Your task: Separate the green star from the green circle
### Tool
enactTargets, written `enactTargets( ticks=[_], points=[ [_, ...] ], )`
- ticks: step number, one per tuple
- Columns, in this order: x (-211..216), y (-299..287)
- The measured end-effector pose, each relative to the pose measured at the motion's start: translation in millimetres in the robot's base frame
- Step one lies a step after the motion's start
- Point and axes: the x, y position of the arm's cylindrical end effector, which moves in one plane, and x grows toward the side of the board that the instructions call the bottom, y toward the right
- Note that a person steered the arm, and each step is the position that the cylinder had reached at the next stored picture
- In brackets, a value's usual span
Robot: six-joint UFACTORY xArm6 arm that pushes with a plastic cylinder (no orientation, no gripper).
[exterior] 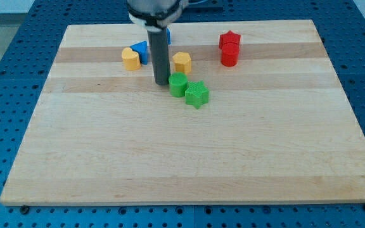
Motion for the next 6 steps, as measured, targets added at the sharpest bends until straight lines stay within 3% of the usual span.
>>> enactTargets(
  ticks=[2,4,6],
  points=[
    [48,7],
    [48,40],
    [-31,96]
  ],
)
